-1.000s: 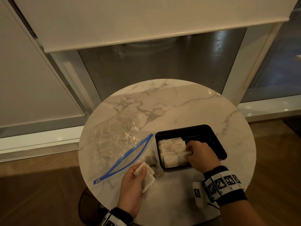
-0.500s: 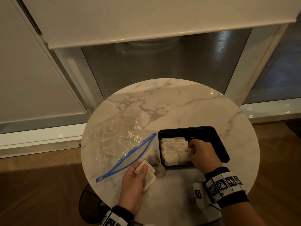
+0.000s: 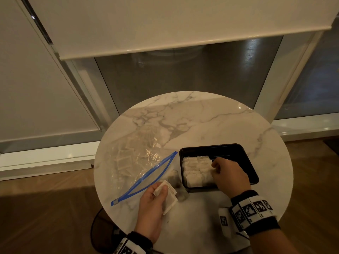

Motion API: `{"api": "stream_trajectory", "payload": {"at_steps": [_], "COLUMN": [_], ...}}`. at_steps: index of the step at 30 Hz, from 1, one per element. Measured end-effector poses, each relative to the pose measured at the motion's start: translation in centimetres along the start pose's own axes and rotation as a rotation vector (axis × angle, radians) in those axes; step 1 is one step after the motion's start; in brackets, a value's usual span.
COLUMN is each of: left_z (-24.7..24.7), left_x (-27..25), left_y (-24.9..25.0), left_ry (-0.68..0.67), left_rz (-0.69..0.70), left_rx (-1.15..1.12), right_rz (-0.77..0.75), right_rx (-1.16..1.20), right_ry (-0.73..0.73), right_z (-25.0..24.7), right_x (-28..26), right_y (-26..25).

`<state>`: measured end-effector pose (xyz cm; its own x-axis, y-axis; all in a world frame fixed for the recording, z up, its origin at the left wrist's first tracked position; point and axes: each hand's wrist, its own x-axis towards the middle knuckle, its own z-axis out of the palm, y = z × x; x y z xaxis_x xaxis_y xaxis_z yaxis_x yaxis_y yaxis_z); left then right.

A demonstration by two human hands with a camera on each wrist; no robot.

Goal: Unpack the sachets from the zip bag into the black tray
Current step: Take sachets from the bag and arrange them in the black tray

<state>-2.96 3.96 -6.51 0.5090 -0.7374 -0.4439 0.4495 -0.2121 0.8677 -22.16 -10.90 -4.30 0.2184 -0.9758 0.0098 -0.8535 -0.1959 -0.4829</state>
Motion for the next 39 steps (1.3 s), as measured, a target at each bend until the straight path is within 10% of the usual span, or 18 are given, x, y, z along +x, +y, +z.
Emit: {"api": "stream_trajectory", "payload": {"at_steps": [5,13,30,39], "left_z": [0.0,1.0,1.4,0.9], "left_x": [-0.2,-1.3,-3.3,-3.0], "left_y": [0.3,1.8,2.9,2.7], "left_ry": [-0.036,-0.160,-0.226,-0.097], "left_rz": [0.035,0.103,0.202,0.194], "left_rx": [0.069,0.054,0.110,0.101], "right_rz": [-0.213,-0.374,-0.327,-0.217], "right_rx": [0.118,0.375,0.479,0.561], "right_ry": [0.096,-0.275,-0.270,-0.025], "right_z": [-1.6,-2.3,-4.5,-6.3], "right_x": [-1.5,-4.4,-5.1,-3.5], "right_y": [-2.4,-7.4,-6.8,-3.8]}}
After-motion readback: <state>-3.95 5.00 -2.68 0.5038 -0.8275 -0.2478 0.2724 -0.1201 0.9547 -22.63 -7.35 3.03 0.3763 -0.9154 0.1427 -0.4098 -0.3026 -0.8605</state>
